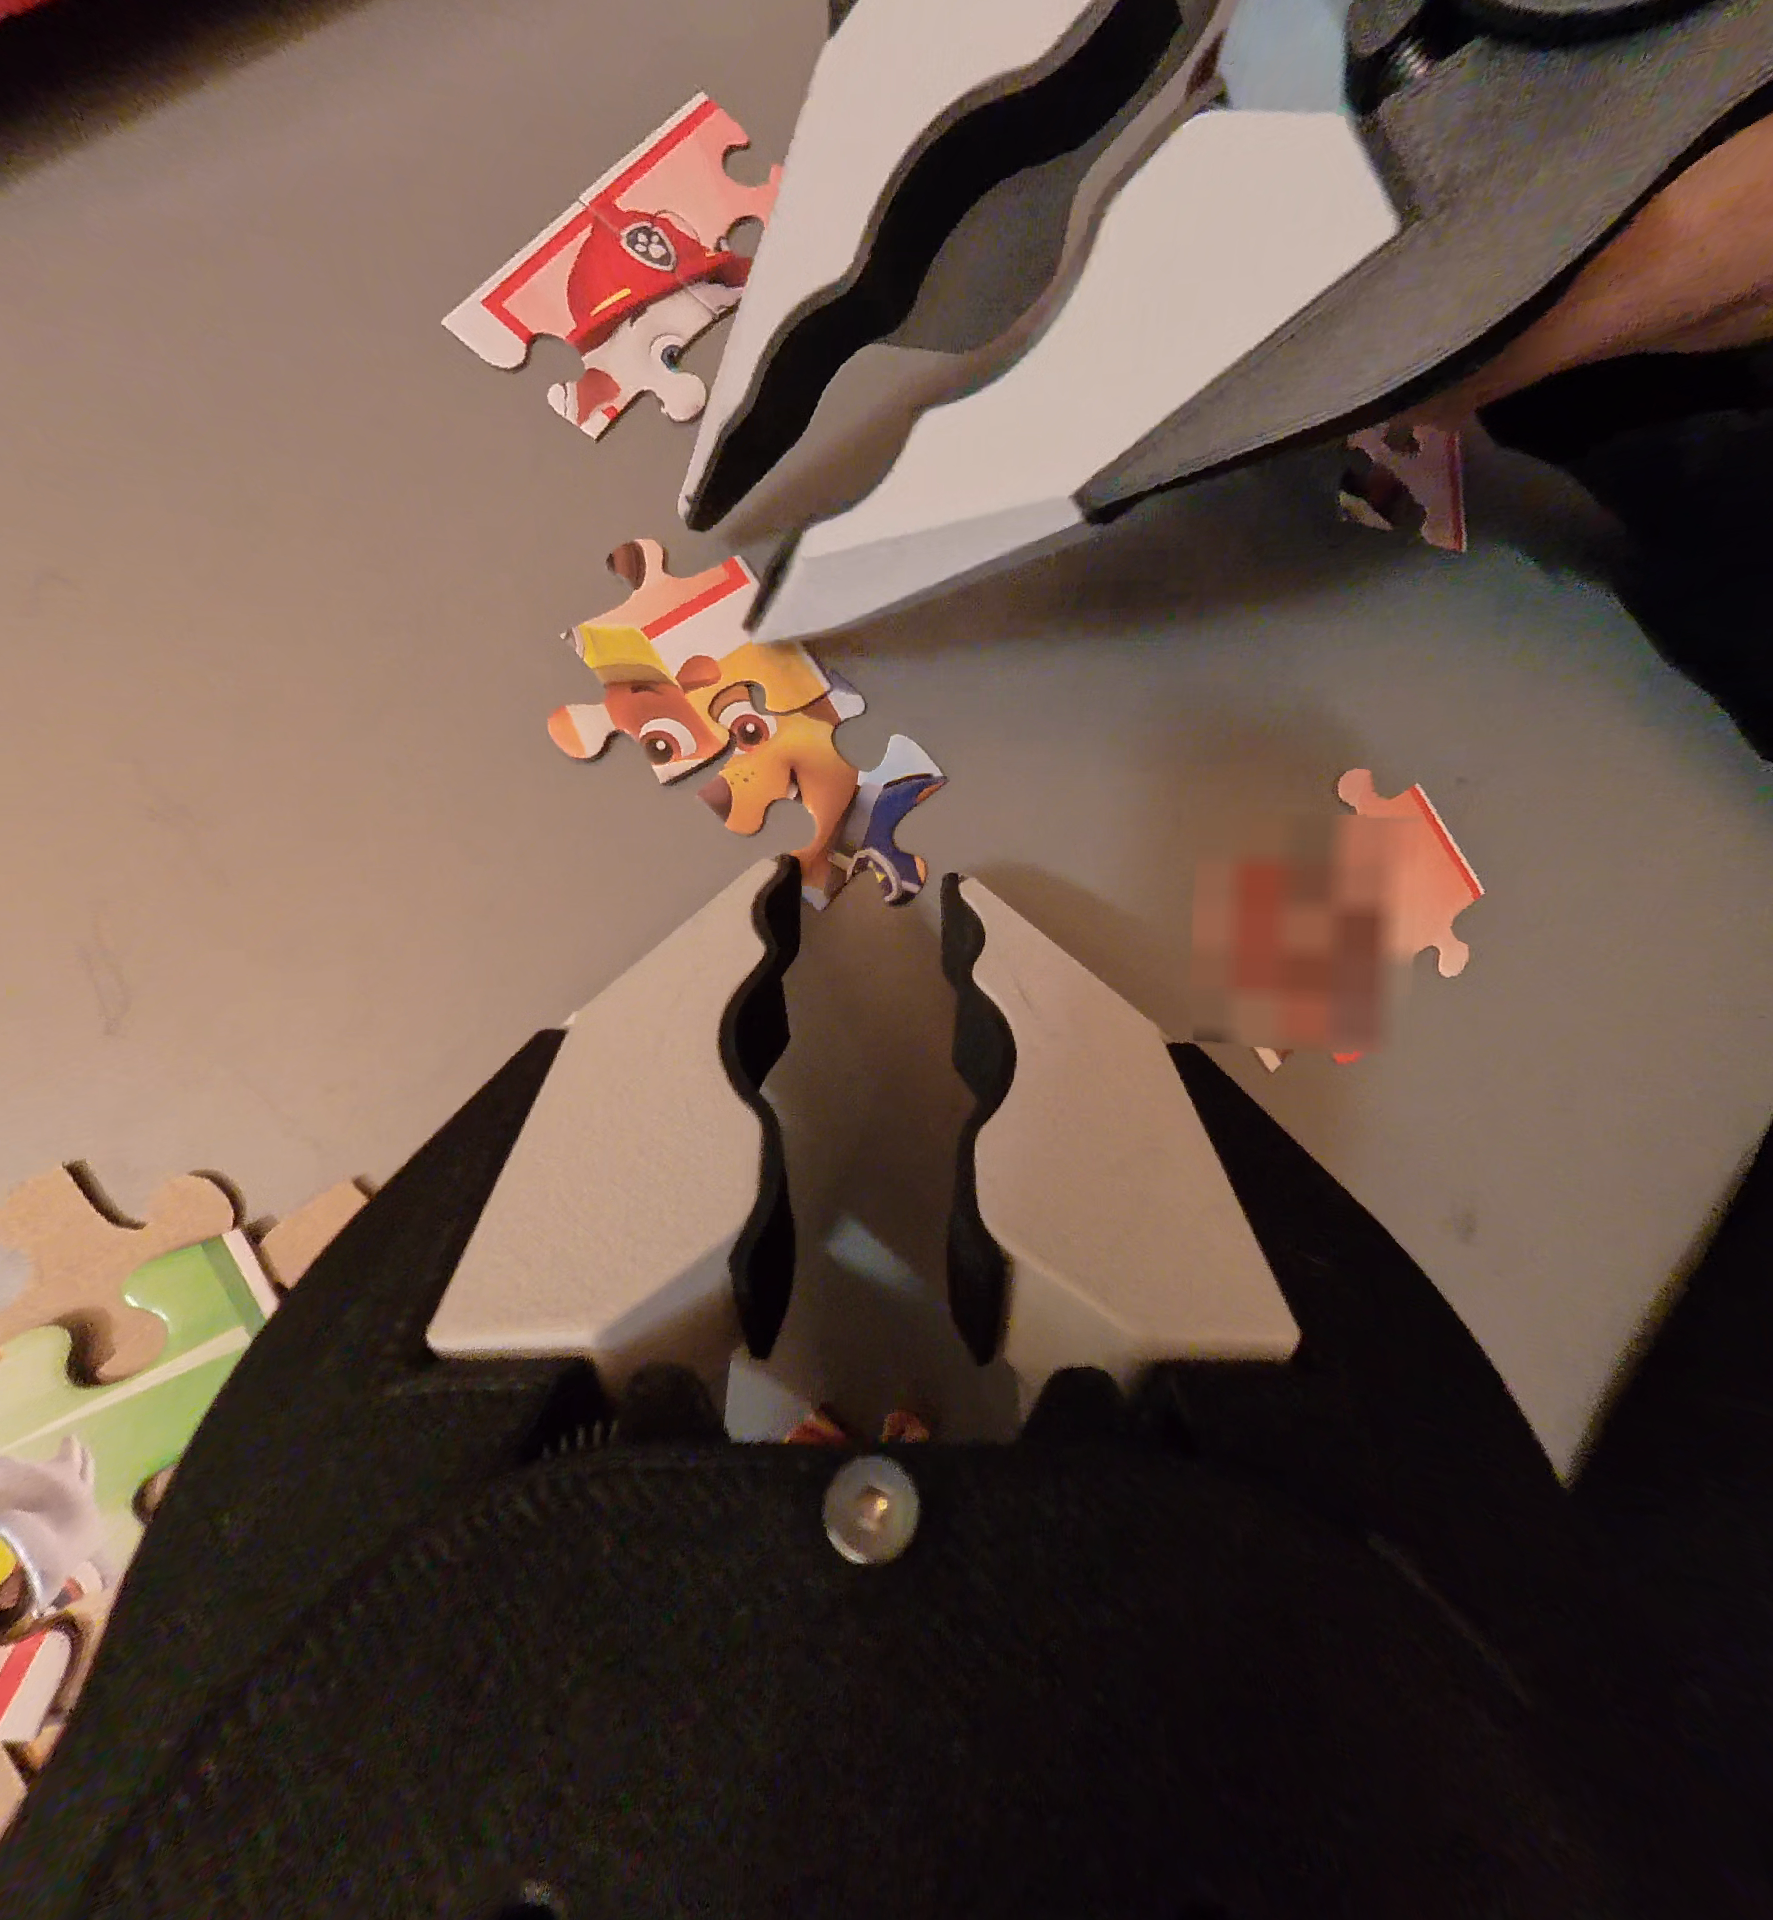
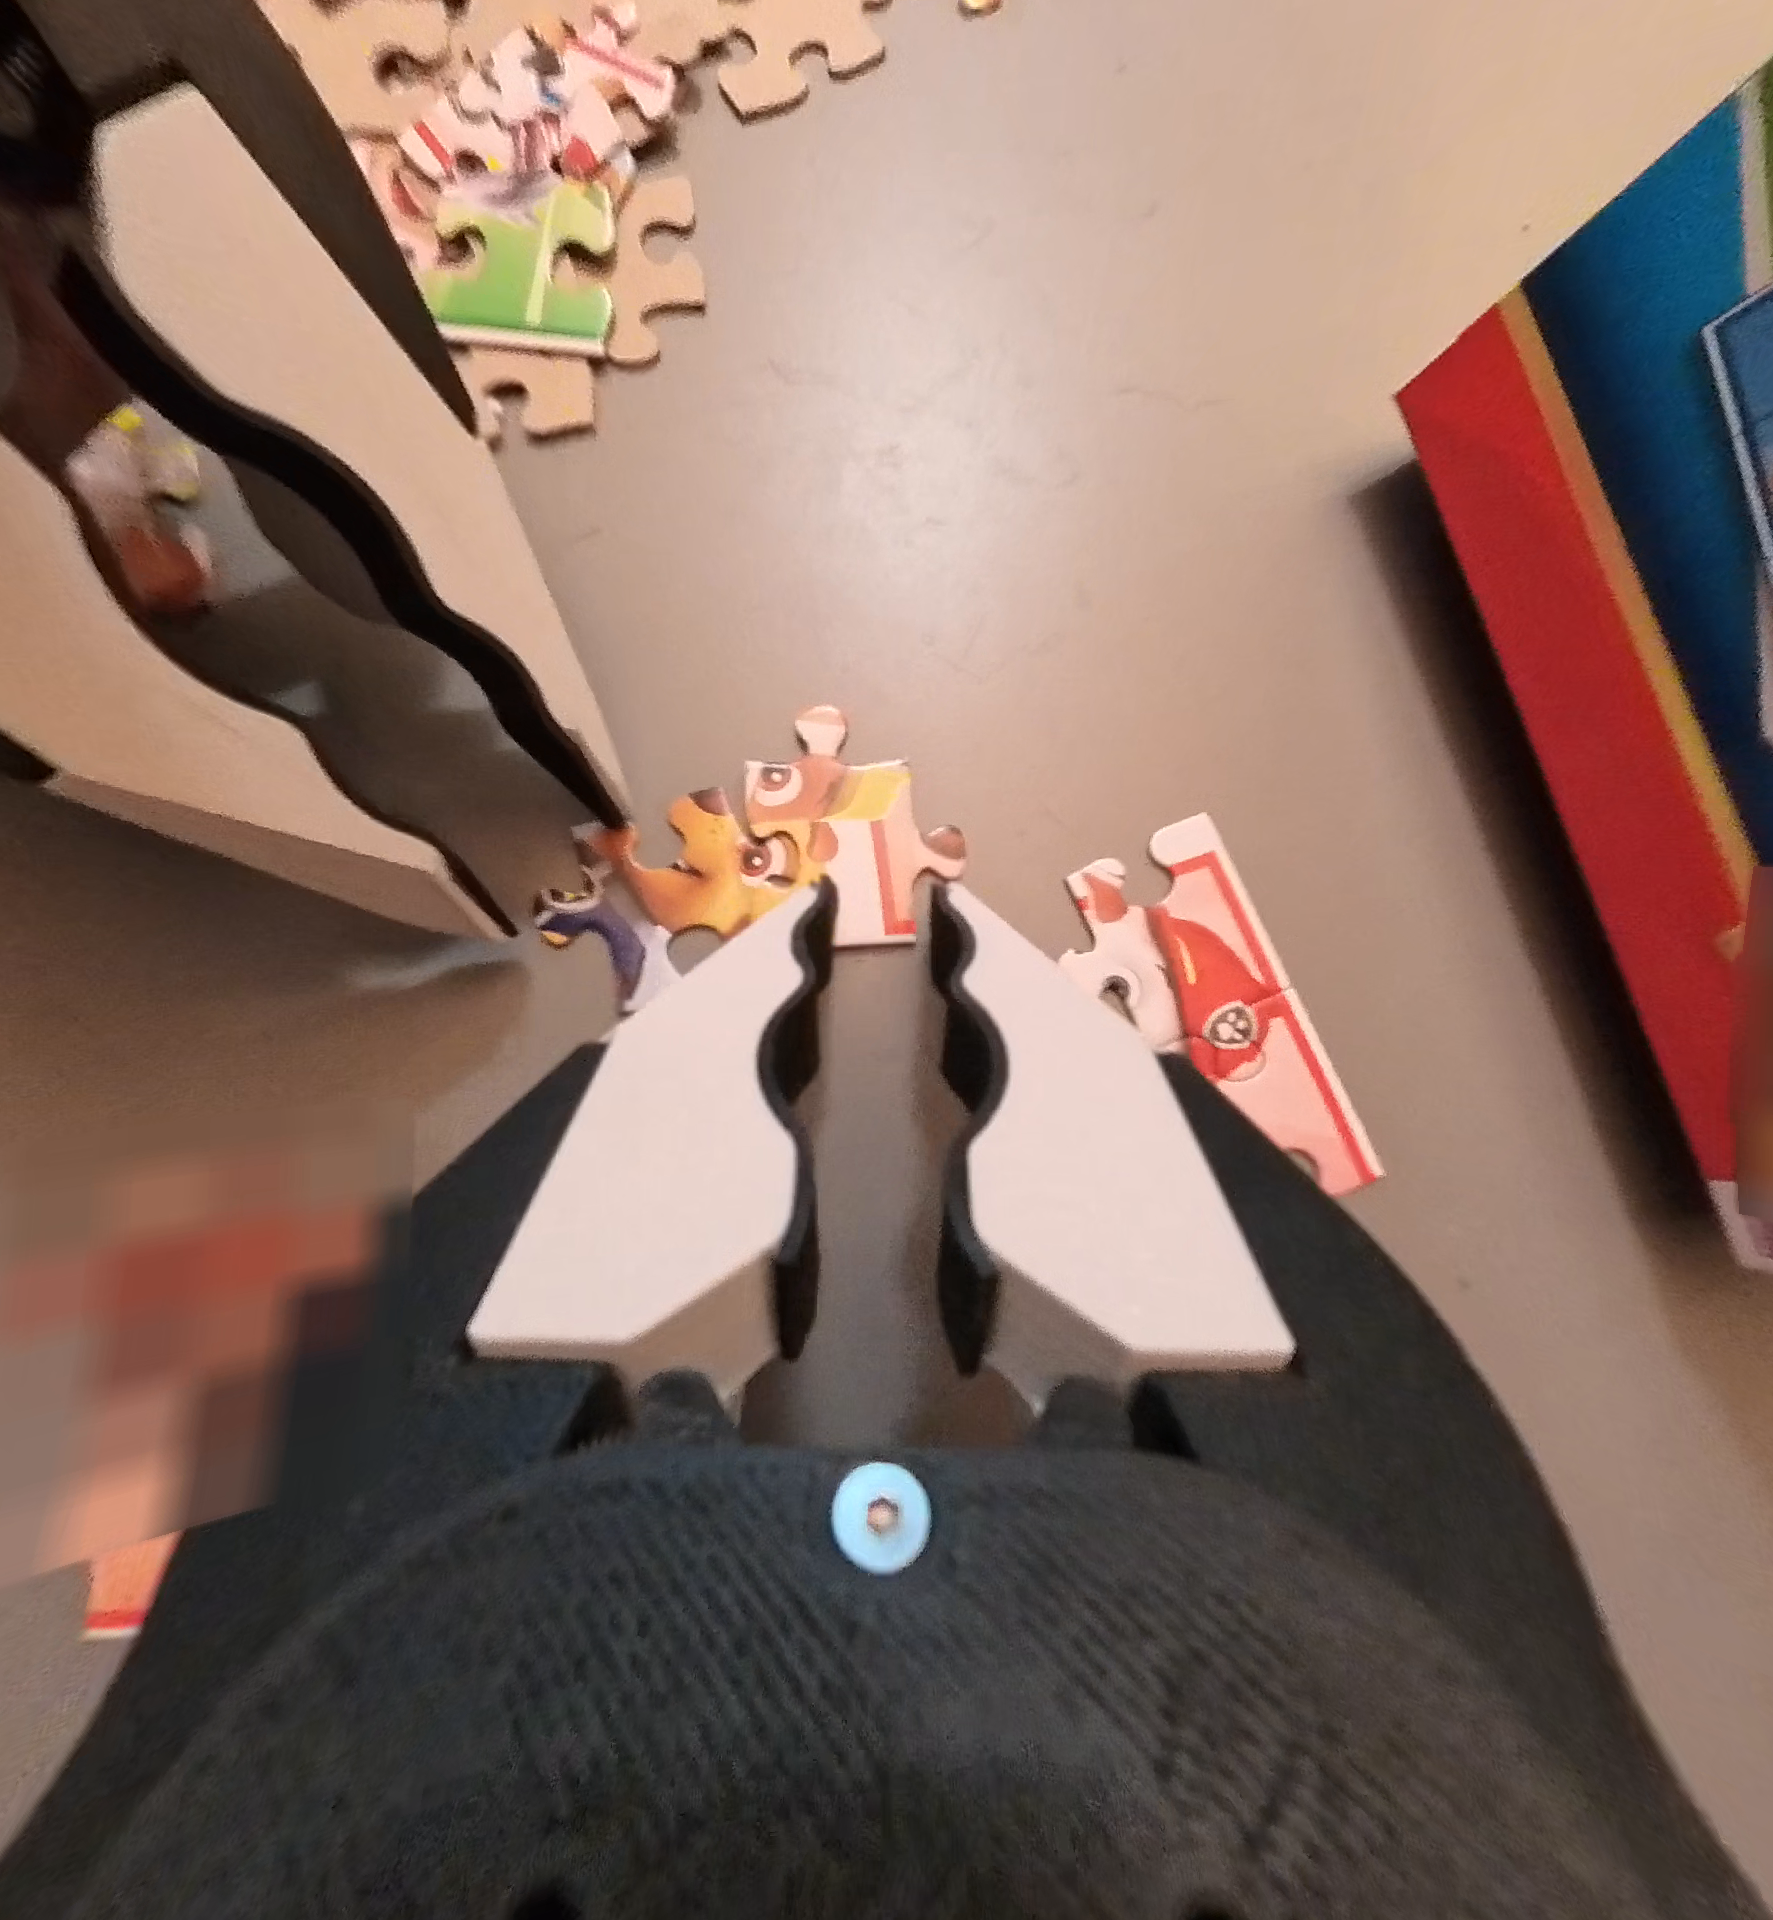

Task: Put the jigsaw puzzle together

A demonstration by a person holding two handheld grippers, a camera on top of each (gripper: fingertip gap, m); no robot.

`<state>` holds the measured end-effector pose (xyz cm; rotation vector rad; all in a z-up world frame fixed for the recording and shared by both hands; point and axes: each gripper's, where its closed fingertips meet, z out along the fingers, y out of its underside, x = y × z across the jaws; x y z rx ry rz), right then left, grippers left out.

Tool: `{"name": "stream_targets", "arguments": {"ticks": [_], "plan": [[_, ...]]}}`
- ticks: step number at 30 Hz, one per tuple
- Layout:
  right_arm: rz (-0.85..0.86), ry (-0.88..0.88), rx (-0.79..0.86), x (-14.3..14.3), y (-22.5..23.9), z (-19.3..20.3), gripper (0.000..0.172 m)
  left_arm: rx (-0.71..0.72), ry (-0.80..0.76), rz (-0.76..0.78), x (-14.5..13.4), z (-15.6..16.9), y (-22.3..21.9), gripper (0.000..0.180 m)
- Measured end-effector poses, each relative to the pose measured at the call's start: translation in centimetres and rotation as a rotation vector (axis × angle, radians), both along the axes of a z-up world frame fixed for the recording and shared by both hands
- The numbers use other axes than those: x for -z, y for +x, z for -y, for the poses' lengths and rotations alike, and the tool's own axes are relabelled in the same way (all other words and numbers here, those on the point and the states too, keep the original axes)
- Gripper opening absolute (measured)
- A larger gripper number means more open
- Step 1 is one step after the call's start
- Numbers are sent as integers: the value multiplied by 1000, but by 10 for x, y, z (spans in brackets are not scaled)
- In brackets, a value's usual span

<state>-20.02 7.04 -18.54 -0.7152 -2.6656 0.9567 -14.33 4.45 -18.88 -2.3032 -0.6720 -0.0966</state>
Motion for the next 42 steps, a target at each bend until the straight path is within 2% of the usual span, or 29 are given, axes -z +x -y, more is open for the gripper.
{"name": "stream_targets", "arguments": {"ticks": [3, 9, 17, 33, 39, 42], "plan": [[-19, 48, -32, 1, -3, 0, 8, 1, -12, -14, 1, -1, -1, 24], [9, 55, -105, 2, -3, 8, 7, -6, -16, -12, 2, 0, -3, 23], [-46, 96, -216, 4, -5, 12, 0, -7, -18, -9, 2, 1, -4, 19], [-119, 119, -394, 3, 0, 16, 0, -7, -18, 0, 3, 2, -6, 15], [-68, 63, -330, -3, -2, 15, 1, -6, -22, 0, 3, 2, -6, 15], [-49, -1, -273, -9, 0, 15, 18, -4, -21, 6, 3, 1, -6, 16]]}}
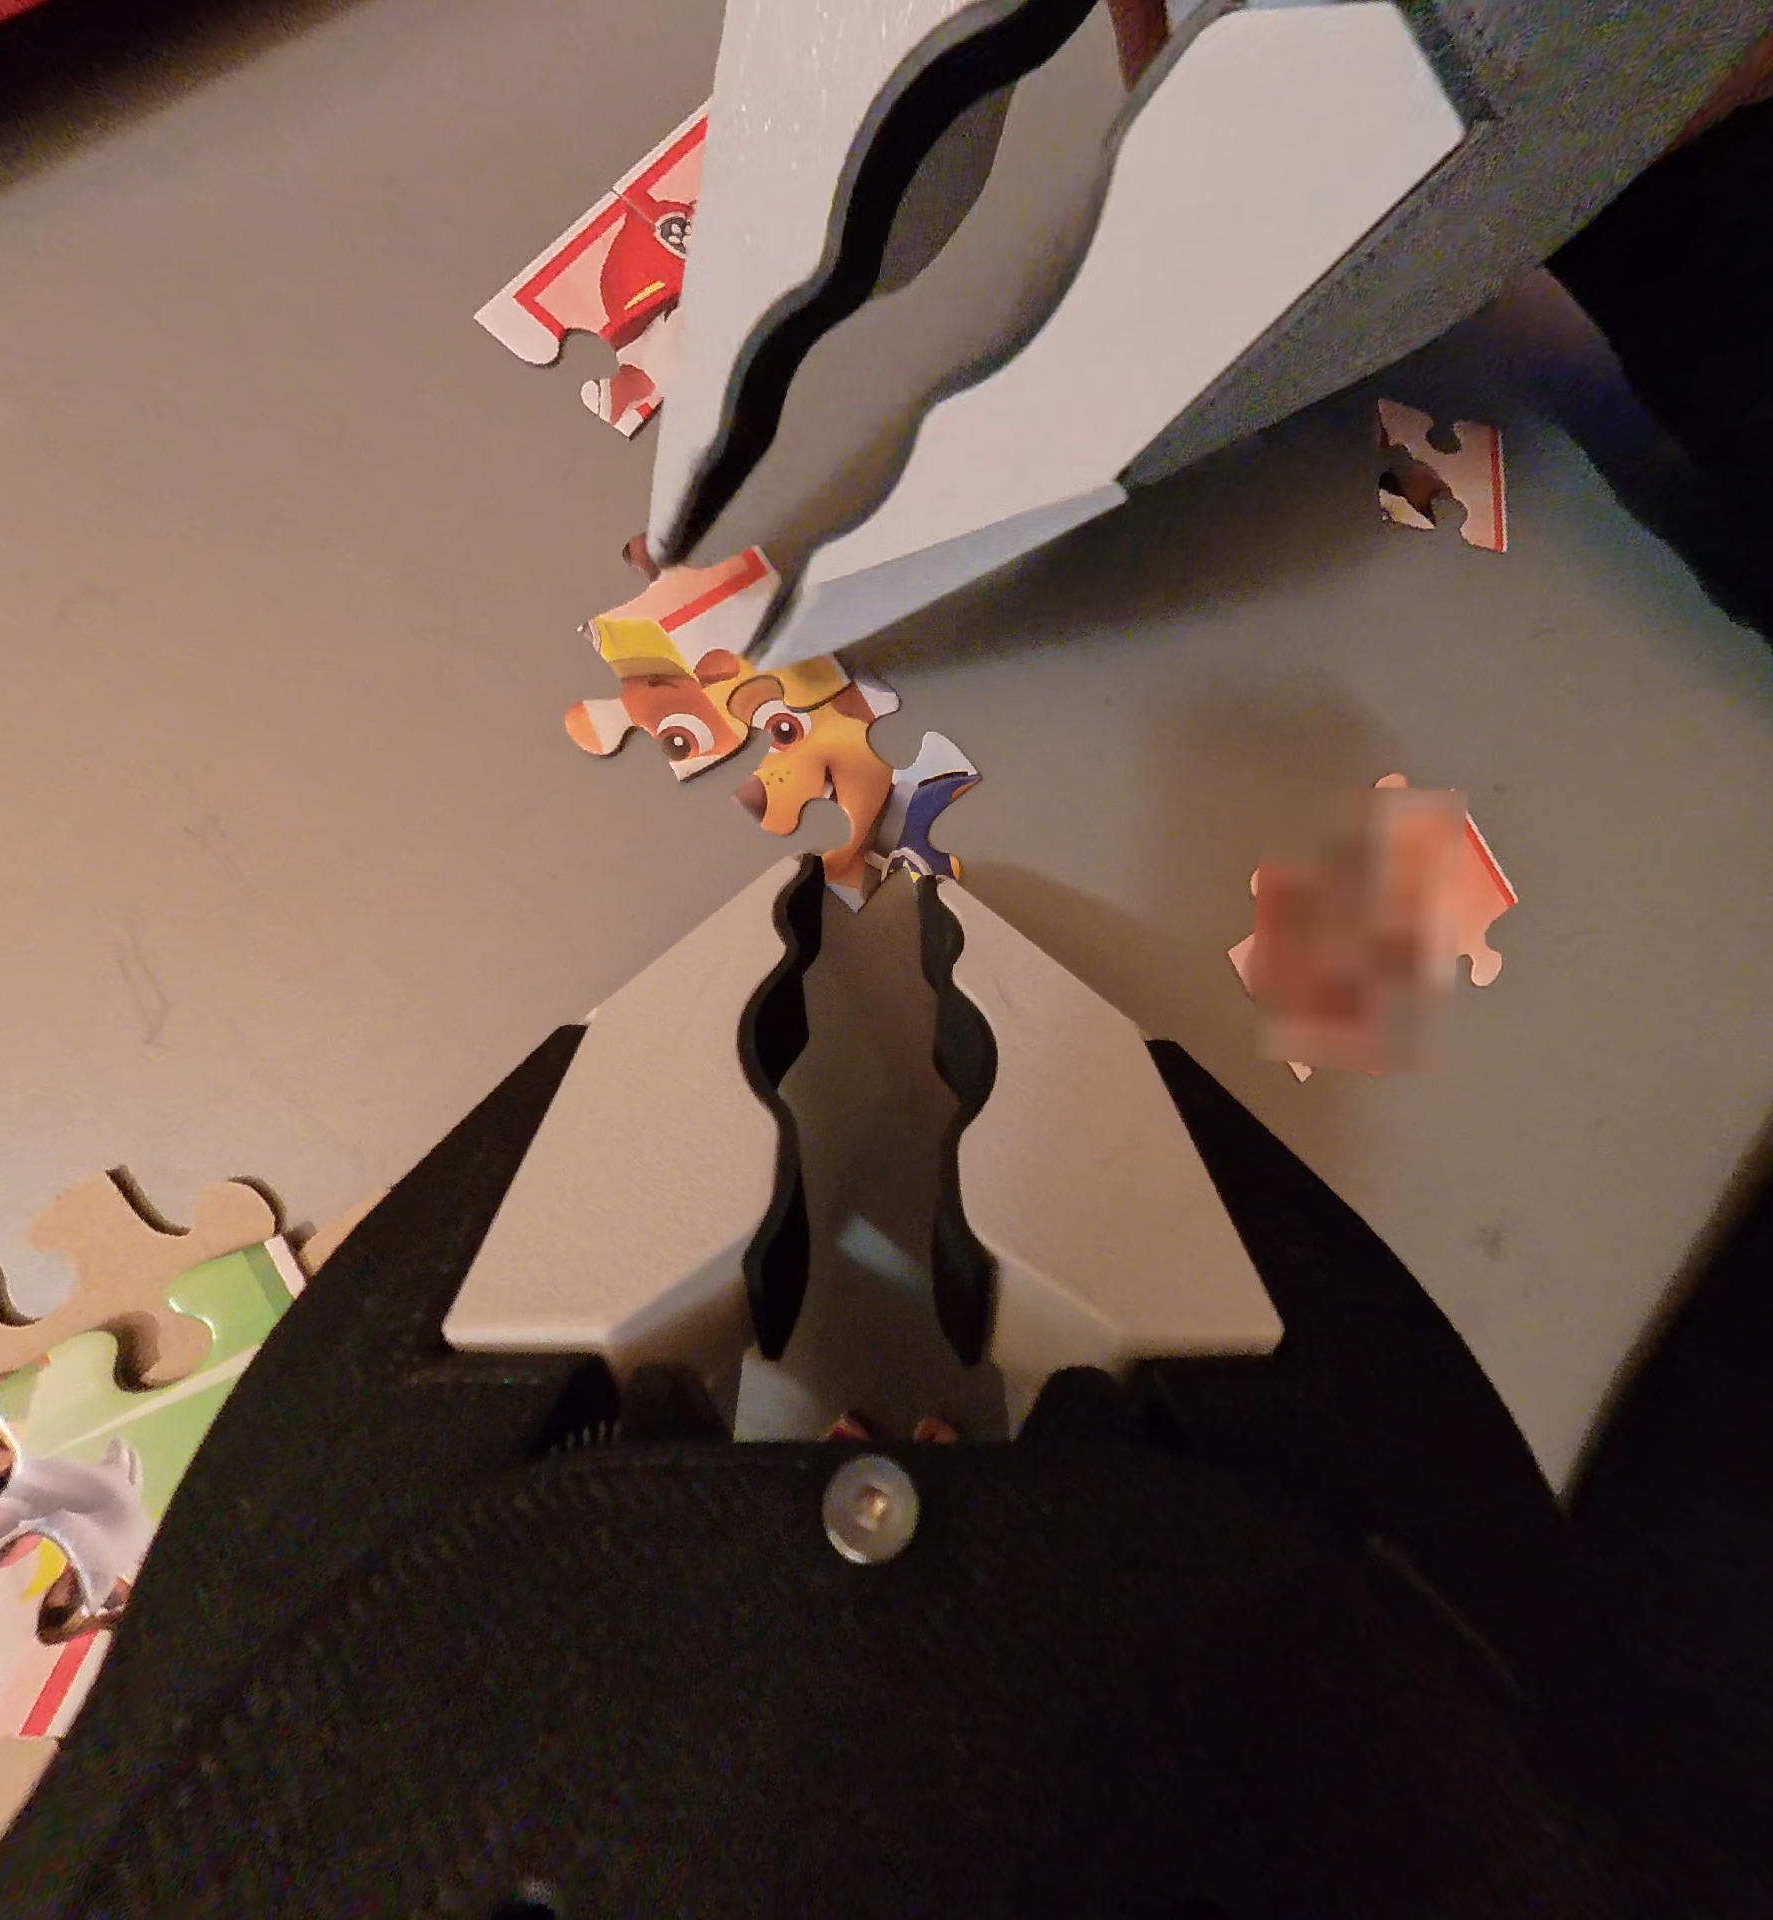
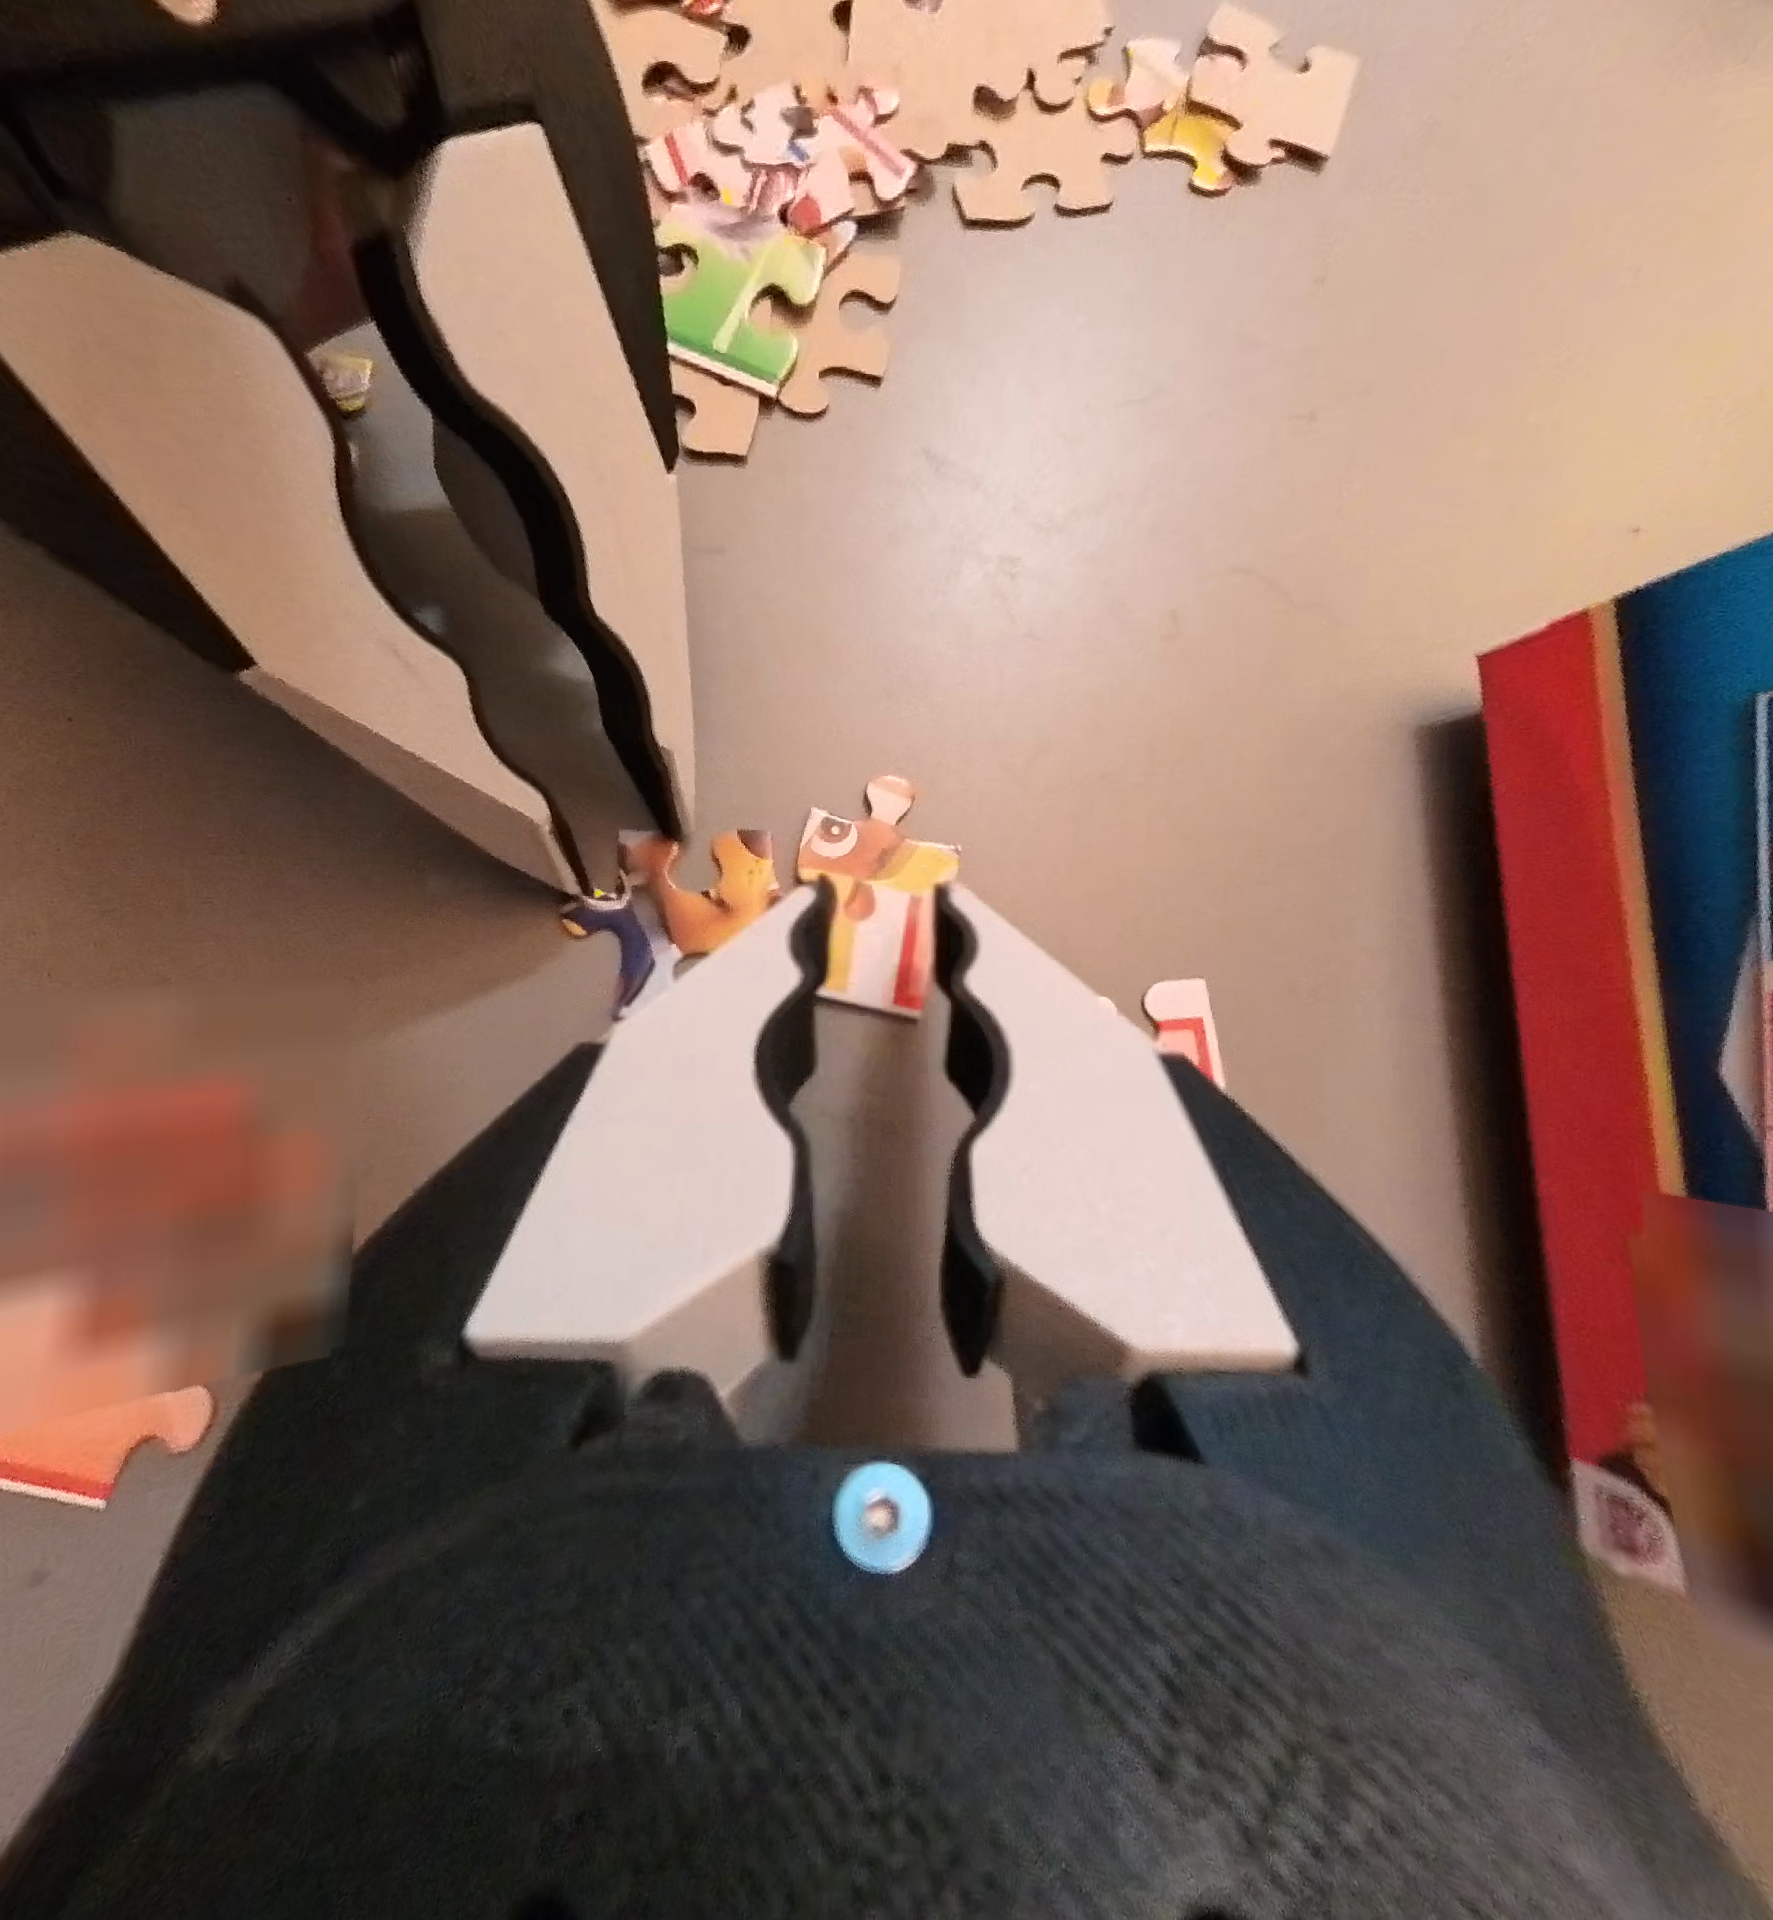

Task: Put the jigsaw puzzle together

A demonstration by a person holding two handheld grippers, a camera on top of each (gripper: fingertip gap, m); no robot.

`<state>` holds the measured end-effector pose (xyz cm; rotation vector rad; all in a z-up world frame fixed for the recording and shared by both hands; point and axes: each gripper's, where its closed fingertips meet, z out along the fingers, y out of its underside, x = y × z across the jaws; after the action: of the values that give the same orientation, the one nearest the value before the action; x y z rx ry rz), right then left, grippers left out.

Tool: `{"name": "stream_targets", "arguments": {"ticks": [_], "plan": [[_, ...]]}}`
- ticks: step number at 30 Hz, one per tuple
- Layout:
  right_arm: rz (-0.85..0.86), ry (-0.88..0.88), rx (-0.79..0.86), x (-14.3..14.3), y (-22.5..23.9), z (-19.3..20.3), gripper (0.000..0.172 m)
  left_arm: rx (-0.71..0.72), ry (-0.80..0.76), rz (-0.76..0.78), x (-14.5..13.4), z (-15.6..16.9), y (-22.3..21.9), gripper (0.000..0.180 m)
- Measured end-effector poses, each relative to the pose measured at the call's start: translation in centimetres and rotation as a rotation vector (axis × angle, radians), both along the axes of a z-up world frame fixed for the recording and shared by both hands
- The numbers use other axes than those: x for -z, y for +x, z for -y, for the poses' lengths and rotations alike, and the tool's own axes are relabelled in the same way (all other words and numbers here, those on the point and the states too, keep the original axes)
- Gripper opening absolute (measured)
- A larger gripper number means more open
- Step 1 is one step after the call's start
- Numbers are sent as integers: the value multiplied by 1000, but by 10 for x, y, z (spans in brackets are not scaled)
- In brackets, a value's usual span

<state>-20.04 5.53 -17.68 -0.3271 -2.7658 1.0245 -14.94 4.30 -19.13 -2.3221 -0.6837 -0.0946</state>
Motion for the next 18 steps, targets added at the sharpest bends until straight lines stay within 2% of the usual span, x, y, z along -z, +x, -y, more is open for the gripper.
{"name": "stream_targets", "arguments": {"ticks": [4, 18], "plan": [[22, 35, 45, 11, 1, -9, 43, 1, 7, 9, 0, -1, 0, 16], [48, 60, 17, 12, 2, -11, 40, 0, -1, 5, 0, -1, 0, 16]]}}
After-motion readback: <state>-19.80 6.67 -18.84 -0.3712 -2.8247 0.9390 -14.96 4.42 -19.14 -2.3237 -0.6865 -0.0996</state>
